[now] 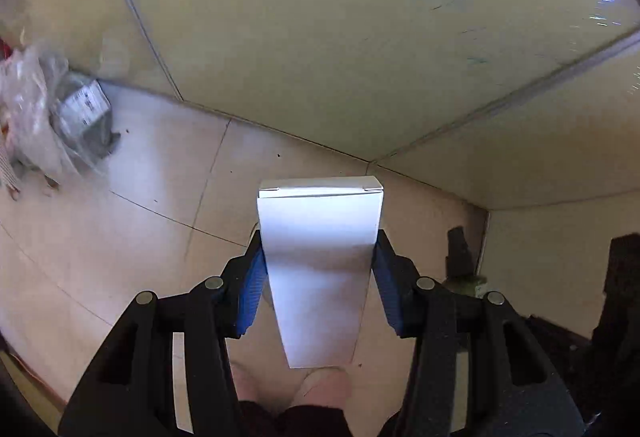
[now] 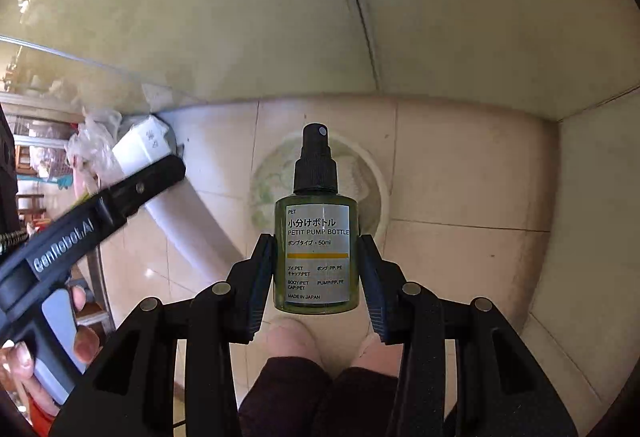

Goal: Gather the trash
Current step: 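Open the left gripper over the bin while the right releases the bottle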

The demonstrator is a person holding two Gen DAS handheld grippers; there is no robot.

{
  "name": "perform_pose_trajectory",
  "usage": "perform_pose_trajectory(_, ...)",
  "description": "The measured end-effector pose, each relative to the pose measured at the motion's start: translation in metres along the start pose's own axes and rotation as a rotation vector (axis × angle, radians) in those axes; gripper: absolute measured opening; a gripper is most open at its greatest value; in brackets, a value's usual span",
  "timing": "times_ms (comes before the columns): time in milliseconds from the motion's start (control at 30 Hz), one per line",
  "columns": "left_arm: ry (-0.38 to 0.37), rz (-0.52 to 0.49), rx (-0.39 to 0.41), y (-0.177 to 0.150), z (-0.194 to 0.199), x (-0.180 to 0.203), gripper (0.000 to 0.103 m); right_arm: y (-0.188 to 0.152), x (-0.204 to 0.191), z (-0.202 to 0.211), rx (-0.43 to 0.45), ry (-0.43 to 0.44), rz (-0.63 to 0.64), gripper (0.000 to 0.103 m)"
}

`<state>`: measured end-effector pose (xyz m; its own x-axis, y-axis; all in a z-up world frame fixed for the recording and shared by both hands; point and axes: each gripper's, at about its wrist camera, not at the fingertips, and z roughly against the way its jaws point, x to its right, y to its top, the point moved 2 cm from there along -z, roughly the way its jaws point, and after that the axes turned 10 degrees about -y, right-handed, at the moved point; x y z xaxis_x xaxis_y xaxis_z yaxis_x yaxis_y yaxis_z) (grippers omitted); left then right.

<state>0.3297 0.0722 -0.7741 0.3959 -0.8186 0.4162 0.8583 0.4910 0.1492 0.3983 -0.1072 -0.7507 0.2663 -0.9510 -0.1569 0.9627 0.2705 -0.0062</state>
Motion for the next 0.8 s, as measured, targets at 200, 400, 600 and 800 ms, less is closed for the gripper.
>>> perform_pose_trajectory(200,-0.032,0.039,-0.016,-0.003,-0.033,-0.013,0.050,0.007,-0.021,-0.019,-0.027,-0.002,0.050,0.039)
perform_pose_trajectory(400,-0.030,0.065,-0.084,-0.009,-0.041,-0.022,0.050,0.010,-0.035,-0.019,-0.081,-0.028,0.055,0.044)
perform_pose_trajectory(600,-0.001,0.043,-0.093,-0.015,-0.008,-0.008,0.050,0.003,-0.040,0.020,-0.063,-0.030,0.049,0.044)
perform_pose_trajectory(800,0.016,-0.034,-0.070,-0.004,0.064,0.027,0.050,0.005,-0.036,0.086,-0.026,-0.002,-0.005,0.044)
